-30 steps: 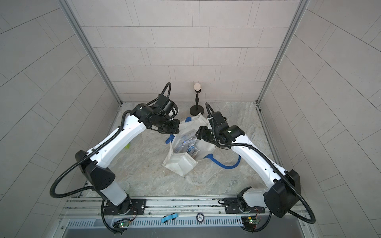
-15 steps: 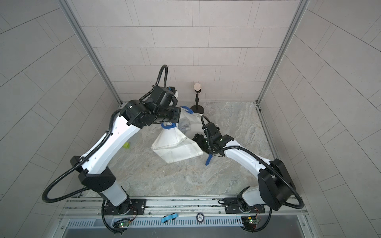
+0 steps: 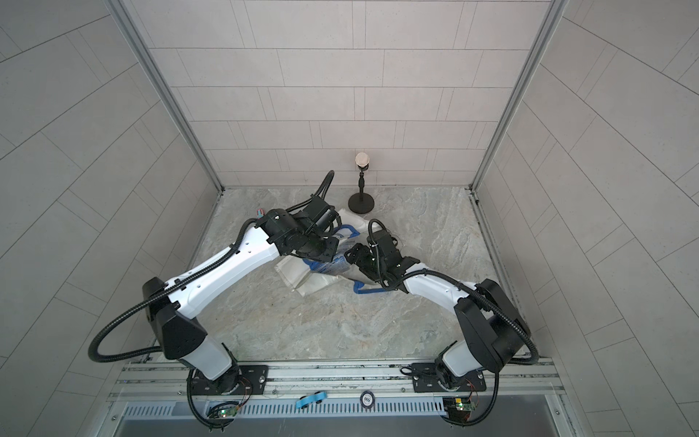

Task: Take out the compass set from the canvas bag
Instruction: Adjust the canvas bag at the center of the board.

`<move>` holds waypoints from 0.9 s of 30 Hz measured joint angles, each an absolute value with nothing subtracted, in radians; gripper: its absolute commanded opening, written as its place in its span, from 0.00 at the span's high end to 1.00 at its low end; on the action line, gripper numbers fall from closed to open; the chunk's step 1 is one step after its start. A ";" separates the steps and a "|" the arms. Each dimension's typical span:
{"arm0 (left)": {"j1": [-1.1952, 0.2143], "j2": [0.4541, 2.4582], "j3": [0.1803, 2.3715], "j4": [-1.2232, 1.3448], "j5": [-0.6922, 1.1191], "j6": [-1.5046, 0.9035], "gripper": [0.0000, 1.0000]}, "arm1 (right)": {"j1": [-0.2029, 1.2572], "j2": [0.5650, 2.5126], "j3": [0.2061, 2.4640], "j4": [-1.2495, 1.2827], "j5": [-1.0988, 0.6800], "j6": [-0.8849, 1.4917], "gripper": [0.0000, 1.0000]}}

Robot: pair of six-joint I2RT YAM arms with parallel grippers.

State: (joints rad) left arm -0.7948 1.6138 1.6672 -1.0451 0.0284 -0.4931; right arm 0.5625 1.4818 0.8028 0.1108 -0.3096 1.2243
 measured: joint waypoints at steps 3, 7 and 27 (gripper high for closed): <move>-0.802 1.575 1.668 -1.037 0.035 -0.511 1.00 | 0.560 1.501 0.771 0.186 -0.308 1.253 0.27; -0.836 1.587 1.702 -1.045 0.028 -0.525 1.00 | 0.530 1.515 0.715 0.279 -0.307 1.291 0.20; -1.015 1.937 2.166 -1.232 -0.181 -0.437 1.00 | 0.566 1.993 0.793 0.970 -0.342 1.565 0.50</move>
